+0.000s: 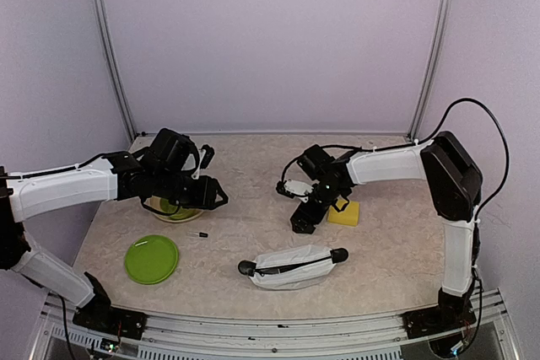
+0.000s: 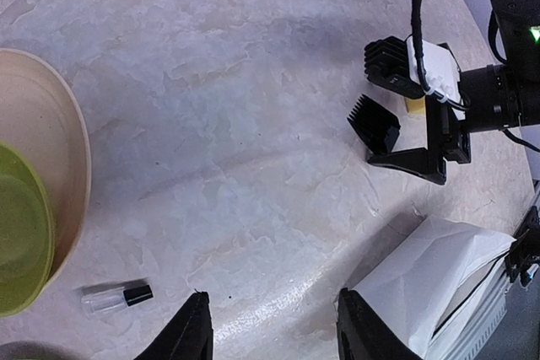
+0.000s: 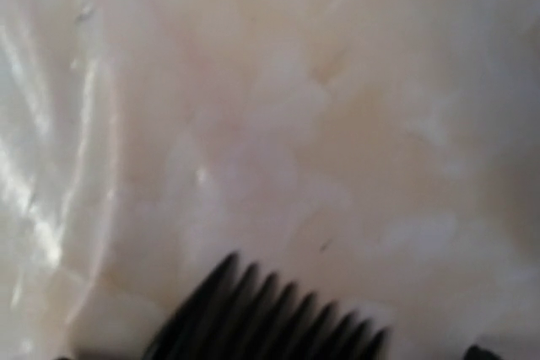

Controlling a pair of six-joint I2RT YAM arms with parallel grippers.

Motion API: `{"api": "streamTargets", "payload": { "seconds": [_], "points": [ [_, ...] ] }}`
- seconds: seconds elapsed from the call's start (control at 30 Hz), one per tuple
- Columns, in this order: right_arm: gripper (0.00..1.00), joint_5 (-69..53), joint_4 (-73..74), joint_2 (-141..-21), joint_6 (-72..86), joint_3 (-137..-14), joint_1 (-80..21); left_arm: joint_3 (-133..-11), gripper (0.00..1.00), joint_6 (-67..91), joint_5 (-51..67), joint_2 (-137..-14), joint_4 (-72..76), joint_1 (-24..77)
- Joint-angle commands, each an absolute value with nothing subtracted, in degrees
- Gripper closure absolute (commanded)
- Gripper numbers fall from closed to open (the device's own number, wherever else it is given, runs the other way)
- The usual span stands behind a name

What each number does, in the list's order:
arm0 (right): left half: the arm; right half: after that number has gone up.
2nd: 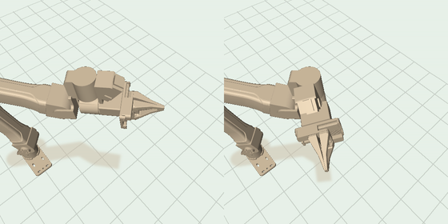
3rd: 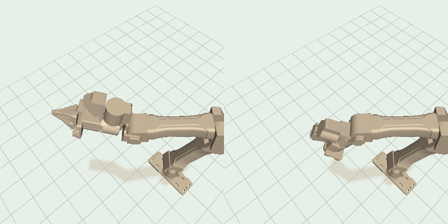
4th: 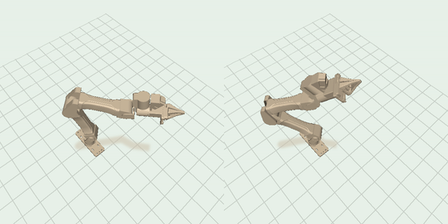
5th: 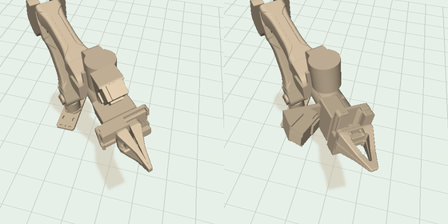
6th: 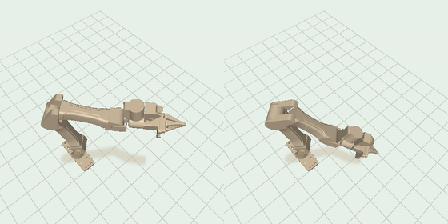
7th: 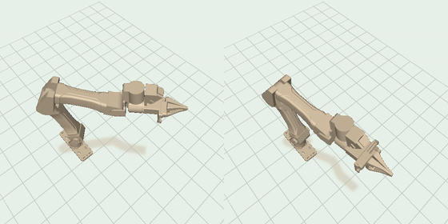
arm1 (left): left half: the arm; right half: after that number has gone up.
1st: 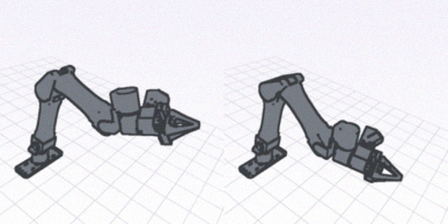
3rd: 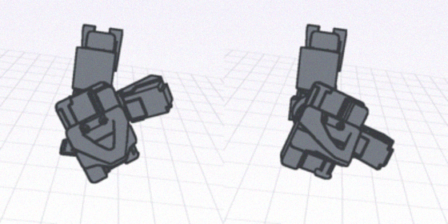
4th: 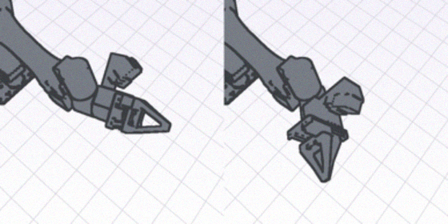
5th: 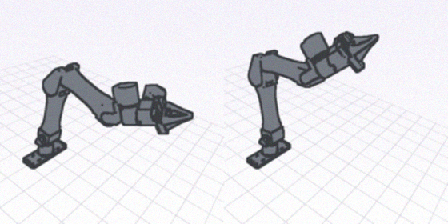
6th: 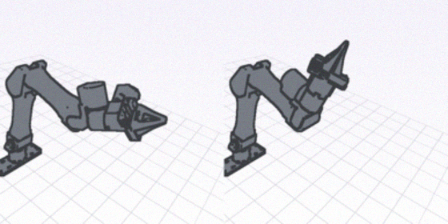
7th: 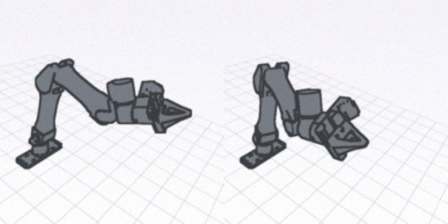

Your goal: Sort the hair-cutting tools

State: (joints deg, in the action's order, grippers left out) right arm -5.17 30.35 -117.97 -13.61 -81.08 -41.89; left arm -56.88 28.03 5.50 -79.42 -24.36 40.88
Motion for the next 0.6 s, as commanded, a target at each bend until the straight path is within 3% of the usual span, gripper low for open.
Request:
{"api": "streamTargets", "payload": {
  "seconds": [0.0, 0.07, 0.2, 0.43, 0.57],
  "points": [
    [0.00, -7.3, 34.7, -117.2, -14.9, -76.5, -41.1, -58.1, 0.50, 27.3, 4.5, -78.7, -22.0, 40.6],
    [0.06, -7.4, 34.9, -117.0, -15.1, -75.6, -40.9, -57.7, 0.50, 27.3, 4.7, -78.8, -21.2, 40.6],
    [0.32, -6.3, 35.2, -116.3, -15.4, -75.4, -40.9, -57.0, 0.50, 27.1, 4.8, -78.8, -20.1, 40.6],
    [0.59, -6.6, 36.0, -117.5, -16.4, -76.3, -40.7, -54.0, 0.50, 26.4, 5.1, -77.7, -15.1, 40.6],
    [0.67, -11.3, 36.3, -116.8, -18.0, -78.0, -40.1, -50.1, 0.50, 21.9, 5.2, -74.5, -6.8, 41.7]
  ]
}}
